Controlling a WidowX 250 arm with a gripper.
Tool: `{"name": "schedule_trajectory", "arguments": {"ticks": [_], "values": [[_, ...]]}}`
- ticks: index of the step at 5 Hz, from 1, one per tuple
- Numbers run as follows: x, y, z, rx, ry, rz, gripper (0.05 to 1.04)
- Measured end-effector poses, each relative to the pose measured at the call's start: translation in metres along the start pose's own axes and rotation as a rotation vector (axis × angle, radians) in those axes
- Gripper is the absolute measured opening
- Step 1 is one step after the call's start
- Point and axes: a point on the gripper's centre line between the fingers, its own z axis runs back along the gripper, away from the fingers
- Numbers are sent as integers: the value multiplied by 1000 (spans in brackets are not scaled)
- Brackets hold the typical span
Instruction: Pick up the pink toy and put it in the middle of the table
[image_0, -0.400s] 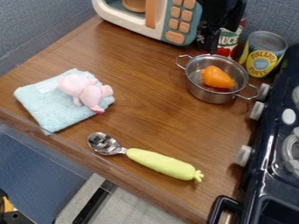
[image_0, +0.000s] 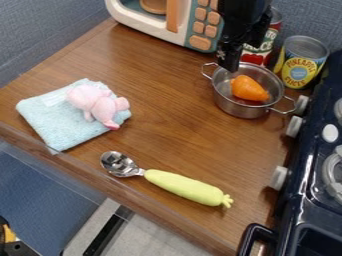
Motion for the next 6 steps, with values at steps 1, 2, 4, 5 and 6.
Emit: {"name": "schedule_trajectory", "arguments": {"ticks": [1,2,4,5,6], "values": [[16,10,28,-52,-12,63,999],[34,33,47,-74,-21,129,999],[81,109,60,-39,-93,270,1000],[97,142,46,22,-148,311,999],[103,149,29,77,-171,286,1000]]}}
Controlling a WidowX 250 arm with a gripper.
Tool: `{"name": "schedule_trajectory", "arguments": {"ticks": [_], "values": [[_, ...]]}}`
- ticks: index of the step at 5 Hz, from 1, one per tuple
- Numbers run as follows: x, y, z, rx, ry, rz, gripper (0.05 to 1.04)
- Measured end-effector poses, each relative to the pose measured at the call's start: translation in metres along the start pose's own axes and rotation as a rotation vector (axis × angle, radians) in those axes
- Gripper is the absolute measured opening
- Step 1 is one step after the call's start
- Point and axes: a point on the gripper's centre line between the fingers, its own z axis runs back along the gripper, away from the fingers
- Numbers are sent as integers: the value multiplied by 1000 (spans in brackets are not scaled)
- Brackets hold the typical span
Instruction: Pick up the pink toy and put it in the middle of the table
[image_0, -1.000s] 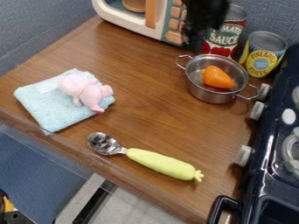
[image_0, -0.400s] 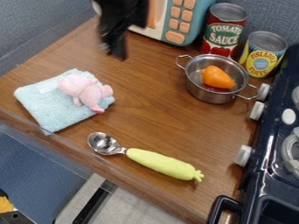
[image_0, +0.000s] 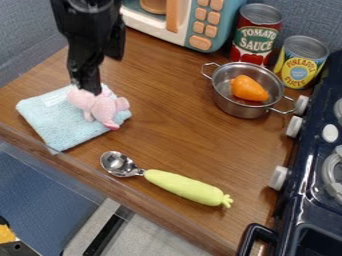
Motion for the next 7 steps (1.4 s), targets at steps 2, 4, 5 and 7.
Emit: {"name": "schedule_trajectory", "arguments": {"ticks": [2,4,5,7], "values": [[9,6,-32,44,-68,-31,681],[4,9,-46,61,-62,-50,181],[4,11,-52,80,-64,-54,73],[-5,8,-29,51,-34,-59,59]]}}
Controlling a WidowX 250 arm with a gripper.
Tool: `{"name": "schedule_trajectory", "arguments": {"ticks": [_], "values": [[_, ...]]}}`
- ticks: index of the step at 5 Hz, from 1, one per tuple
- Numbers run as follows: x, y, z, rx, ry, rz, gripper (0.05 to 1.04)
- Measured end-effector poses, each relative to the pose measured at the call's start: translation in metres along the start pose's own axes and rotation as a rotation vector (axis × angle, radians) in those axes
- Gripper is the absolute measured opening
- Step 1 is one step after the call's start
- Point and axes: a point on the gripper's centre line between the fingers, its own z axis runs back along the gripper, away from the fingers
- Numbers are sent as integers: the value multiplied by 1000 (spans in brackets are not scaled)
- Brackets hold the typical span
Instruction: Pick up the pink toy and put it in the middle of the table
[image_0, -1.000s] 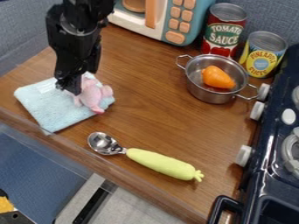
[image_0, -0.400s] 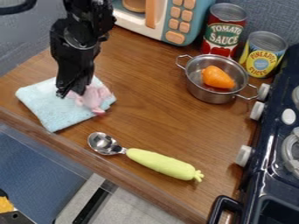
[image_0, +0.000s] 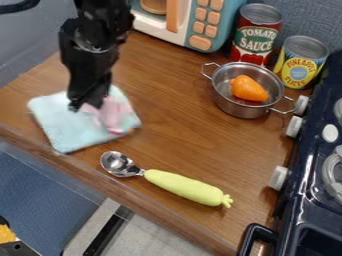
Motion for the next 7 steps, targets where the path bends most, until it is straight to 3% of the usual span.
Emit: {"name": "schedule_trajectory", "arguments": {"ticks": [1,2,4,6,7], "values": [[-3,-14,45,-116,8,-2,59],[-27,-25,62,-172,67,-40,59],[-95,-27,40,-140,136,-249,59],[-109,-21,13,-62,124,-277,80],[-103,-21,9,-31,94,-242,237]]}}
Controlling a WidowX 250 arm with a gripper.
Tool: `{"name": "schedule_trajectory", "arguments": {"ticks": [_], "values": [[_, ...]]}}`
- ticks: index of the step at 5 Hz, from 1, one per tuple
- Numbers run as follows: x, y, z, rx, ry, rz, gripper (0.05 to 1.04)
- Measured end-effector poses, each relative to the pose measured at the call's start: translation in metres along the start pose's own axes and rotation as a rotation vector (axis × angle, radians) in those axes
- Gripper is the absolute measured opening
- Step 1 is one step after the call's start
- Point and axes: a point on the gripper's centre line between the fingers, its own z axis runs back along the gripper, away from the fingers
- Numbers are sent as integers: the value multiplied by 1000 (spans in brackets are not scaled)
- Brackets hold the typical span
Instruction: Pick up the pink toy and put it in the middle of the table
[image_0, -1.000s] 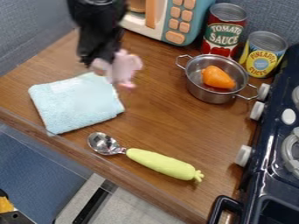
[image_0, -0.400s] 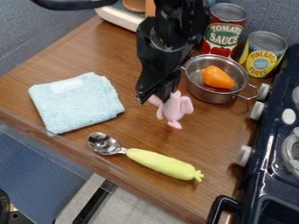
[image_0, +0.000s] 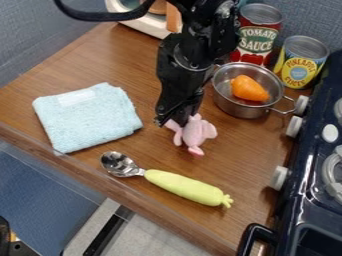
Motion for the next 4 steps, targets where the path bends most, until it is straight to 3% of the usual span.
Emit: {"name": "schedule_trajectory", "arguments": {"ticks": [1,2,3,4], "values": [[5,-1,2,9,-24,4,506],[10,-1,19,-20,-60,22,813],[16,-7,41,-79,-66,19,1004],[16,-8,43,-86,-66,20,1003]]}}
